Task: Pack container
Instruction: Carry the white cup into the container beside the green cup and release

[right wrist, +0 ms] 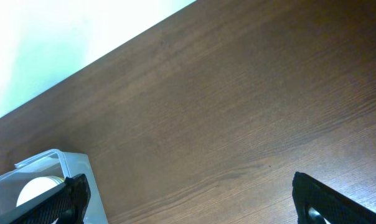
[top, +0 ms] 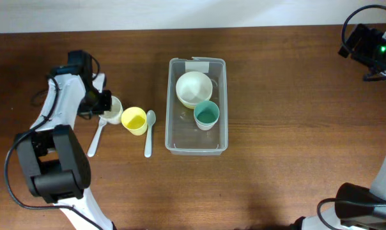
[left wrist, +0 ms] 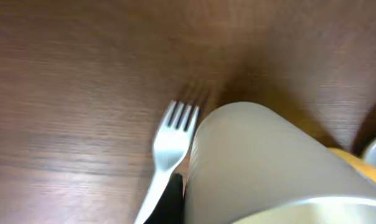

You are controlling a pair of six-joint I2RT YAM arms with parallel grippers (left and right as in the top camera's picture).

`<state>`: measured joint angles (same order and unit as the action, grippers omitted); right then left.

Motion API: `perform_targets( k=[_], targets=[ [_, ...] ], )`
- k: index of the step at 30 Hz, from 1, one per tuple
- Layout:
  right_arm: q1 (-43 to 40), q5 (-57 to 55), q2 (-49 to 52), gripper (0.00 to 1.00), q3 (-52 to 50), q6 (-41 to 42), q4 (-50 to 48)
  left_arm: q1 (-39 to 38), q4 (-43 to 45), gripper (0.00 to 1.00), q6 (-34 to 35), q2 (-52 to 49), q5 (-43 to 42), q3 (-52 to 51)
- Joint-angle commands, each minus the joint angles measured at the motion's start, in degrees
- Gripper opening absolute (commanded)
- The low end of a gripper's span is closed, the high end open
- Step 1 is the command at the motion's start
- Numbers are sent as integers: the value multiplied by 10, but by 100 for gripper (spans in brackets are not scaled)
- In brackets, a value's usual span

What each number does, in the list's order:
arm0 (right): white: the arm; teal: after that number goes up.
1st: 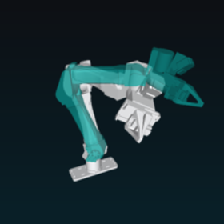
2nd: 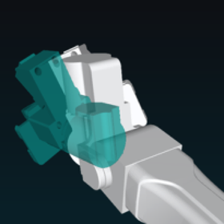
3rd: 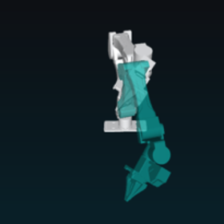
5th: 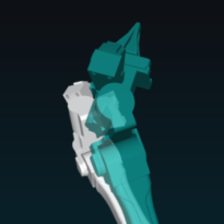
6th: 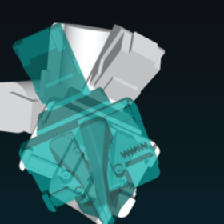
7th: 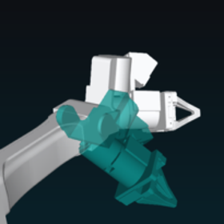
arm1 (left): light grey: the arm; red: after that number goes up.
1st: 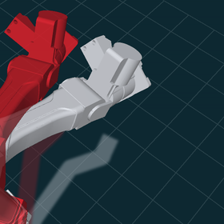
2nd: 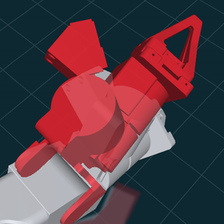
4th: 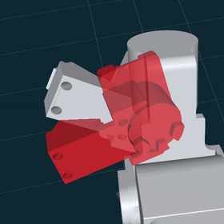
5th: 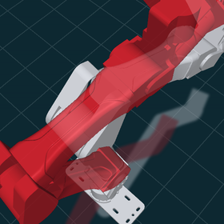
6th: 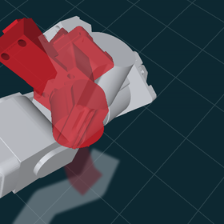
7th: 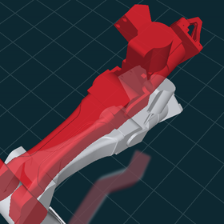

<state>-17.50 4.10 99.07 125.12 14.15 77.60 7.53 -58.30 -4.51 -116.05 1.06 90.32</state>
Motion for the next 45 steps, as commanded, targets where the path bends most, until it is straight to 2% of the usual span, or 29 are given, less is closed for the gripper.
perform_targets(
  k=[1, 7, 11, 17, 22, 26, 34, 45],
  targets=[
    [-2, -3, -2, 99, 1, -2, -2, 9, -47, 1, -3, 16, 2, 100],
    [-2, -3, -2, 99, 1, -2, -2, -17, -170, 2, -3, 32, -14, 262],
    [-2, -3, -2, 99, 1, -2, -2, -71, -245, 2, -2, 41, -39, 360],
    [-2, -3, -2, 99, 1, -2, -2, -171, -292, 2, 2, 48, -62, 389],
    [-2, -3, -2, 99, 1, -2, -2, -245, -283, 2, 2, 42, -62, 349],
    [-2, -3, -2, 99, 1, -2, -2, -276, -221, 2, 2, 42, -62, 271],
    [-2, -3, -2, 99, 1, -2, -2, -278, -104, 2, 15, 34, -63, 123],
    [-2, -3, -2, 99, 1, -2, -2, -296, -45, 2, 15, 32, -75, 68]
  ],
)
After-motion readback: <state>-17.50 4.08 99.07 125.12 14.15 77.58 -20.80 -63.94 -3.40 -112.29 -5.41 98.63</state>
